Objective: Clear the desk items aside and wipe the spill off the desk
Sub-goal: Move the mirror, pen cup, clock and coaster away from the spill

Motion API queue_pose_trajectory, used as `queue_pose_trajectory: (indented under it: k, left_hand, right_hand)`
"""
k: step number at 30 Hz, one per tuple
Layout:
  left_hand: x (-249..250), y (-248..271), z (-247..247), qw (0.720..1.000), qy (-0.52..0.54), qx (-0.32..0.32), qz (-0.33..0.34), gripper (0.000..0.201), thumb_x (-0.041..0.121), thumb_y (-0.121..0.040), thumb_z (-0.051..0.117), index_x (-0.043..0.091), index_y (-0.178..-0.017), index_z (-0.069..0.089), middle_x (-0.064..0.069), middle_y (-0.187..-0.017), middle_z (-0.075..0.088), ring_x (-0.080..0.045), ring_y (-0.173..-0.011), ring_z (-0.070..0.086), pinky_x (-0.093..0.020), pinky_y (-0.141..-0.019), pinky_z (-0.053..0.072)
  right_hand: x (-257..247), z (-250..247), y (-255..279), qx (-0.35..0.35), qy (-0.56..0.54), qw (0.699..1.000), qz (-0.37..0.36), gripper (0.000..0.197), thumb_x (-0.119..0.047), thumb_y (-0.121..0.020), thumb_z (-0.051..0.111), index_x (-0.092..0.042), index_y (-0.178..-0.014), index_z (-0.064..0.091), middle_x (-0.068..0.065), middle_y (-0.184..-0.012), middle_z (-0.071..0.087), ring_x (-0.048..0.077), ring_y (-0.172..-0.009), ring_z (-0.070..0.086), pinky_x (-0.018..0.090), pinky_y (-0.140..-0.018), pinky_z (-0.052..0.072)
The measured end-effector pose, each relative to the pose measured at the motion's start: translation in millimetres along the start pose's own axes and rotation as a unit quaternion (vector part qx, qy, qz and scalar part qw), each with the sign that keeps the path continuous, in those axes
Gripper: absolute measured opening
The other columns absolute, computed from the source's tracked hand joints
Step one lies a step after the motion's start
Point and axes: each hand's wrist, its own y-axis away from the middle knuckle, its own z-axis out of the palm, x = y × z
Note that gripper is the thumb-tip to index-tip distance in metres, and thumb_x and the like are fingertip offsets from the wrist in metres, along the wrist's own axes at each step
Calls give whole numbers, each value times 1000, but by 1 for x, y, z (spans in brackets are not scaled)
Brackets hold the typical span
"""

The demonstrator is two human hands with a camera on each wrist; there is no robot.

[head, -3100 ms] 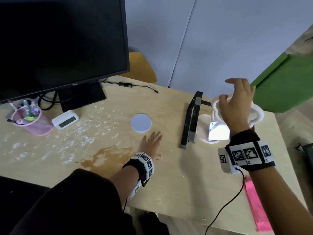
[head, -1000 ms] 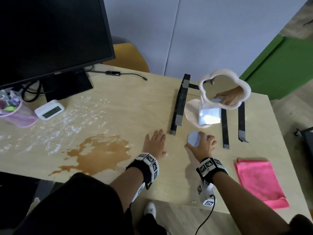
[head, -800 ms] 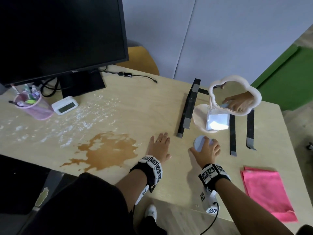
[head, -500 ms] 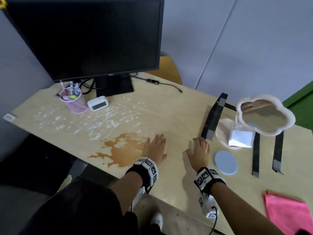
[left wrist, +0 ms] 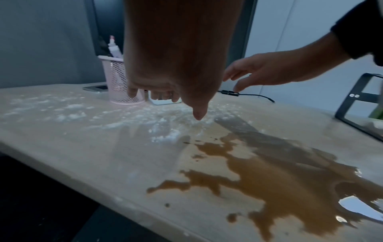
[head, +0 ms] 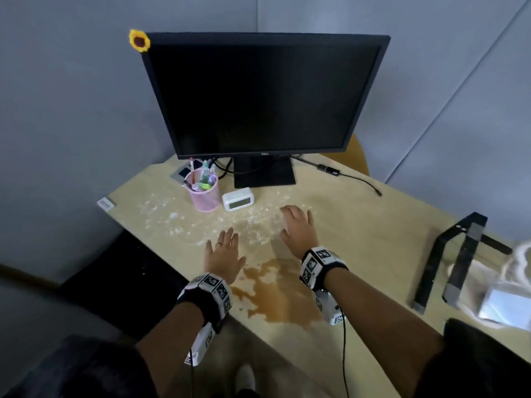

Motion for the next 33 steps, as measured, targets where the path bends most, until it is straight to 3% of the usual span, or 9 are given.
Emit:
queue_pose_trajectory:
  k: [9, 13, 16, 20, 22, 28, 33]
  left_hand:
    - [-41, -22, 9, 993, 77, 89, -1, 63, 37, -95, 48, 12, -148, 25, -4, -158, 20, -21, -147, 18, -48, -116, 18]
    - [-50, -32, 12, 991, 93, 98, 3, 62, 36, -94, 48, 13, -148, 26, -2, -158, 19, -19, -147, 16, -46, -117, 15]
    - [-53, -34, 14, 992, 80, 92, 6, 61, 37, -95, 46, 15, -148, 26, -2, -158, 21, -19, -147, 18, -45, -117, 17]
    - [-46, -30, 18, 992, 73, 103, 19, 56, 33, -88, 58, 11, -138, 43, -8, -145, 44, -27, -132, 44, -52, -107, 33]
    - [-31, -27, 18, 991, 68, 108, 27, 55, 33, -87, 60, 10, -136, 46, -9, -142, 47, -28, -128, 48, -53, -105, 36]
    - [47, -7, 21, 991, 60, 59, 101, 59, 39, -96, 42, 15, -147, 24, -3, -156, 20, -21, -144, 22, -46, -116, 19]
    - [128, 19, 34, 982, 49, 18, 183, 60, 36, -96, 46, 16, -147, 22, -2, -158, 14, -20, -147, 13, -48, -119, 14]
  right_hand:
    - [-61, 32, -114, -34, 17, 997, -69, 61, -4, -84, 56, -16, -140, 36, 3, -144, 40, 22, -138, 28, 49, -117, 5]
    - [-69, 51, -131, -70, 40, 996, -42, 52, -9, -85, 58, -14, -134, 42, 6, -133, 46, 25, -129, 38, 50, -116, 4]
    - [-66, 56, -128, -68, 51, 996, -14, 43, -6, -86, 56, -11, -127, 45, 8, -130, 47, 27, -123, 42, 48, -114, 15]
    - [-48, 48, -105, -33, 52, 998, 17, 40, -5, -87, 54, -8, -126, 42, 10, -131, 43, 29, -121, 41, 46, -104, 29]
    - [-31, 37, -85, -14, 41, 998, 46, 40, -7, -89, 52, -7, -128, 41, 12, -134, 41, 30, -122, 40, 47, -103, 31]
    - [36, -3, 10, 24, 39, 992, 117, 40, -16, -93, 48, -7, -130, 38, 12, -133, 42, 31, -120, 43, 48, -97, 36]
    - [90, -23, 119, 29, 31, 982, 183, 34, -15, -94, 45, -9, -127, 40, 9, -129, 47, 29, -115, 48, 47, -95, 38]
